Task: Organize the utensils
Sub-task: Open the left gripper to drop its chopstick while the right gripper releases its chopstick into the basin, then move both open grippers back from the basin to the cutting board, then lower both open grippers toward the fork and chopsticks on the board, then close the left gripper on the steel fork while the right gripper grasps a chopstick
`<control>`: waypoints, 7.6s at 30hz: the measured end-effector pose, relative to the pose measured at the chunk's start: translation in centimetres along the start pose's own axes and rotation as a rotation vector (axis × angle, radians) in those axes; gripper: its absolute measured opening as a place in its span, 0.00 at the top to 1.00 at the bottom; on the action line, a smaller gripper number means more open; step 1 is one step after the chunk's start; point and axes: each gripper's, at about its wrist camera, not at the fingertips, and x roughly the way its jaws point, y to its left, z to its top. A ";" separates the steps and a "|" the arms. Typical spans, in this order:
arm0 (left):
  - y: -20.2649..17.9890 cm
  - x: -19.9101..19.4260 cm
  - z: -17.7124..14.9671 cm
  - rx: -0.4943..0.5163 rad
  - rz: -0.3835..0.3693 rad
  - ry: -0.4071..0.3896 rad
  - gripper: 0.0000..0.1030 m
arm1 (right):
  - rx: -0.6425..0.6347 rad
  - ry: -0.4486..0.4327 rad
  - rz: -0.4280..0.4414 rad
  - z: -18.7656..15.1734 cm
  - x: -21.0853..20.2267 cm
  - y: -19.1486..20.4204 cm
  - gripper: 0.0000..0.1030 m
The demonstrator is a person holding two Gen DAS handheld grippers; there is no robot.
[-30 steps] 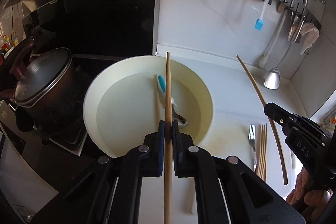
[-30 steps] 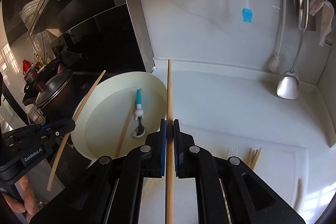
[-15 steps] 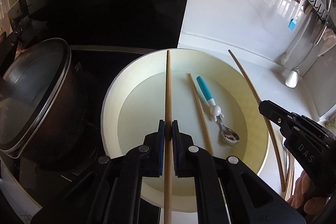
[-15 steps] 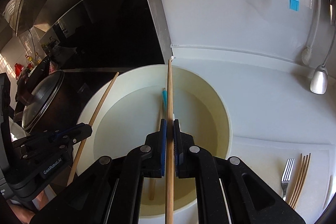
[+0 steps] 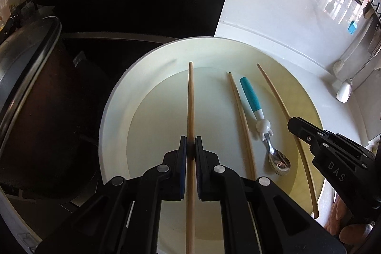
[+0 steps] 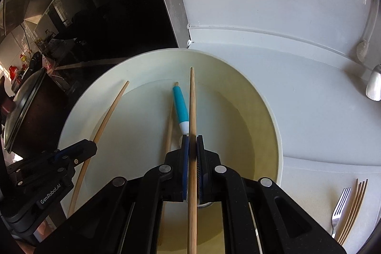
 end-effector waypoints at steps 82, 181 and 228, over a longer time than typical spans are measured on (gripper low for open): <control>-24.6 -5.6 -15.5 0.204 -0.014 -0.103 0.06 | 0.220 -0.132 -0.112 -20.8 -18.5 -24.1 0.50; -28.3 3.7 -15.2 0.263 -0.059 -0.098 0.06 | 0.044 -0.128 -0.371 -21.8 -12.3 -24.0 0.50; -27.2 1.0 -15.6 0.243 -0.229 -0.106 0.93 | 0.041 -0.192 -0.256 -21.1 -13.0 -23.2 0.94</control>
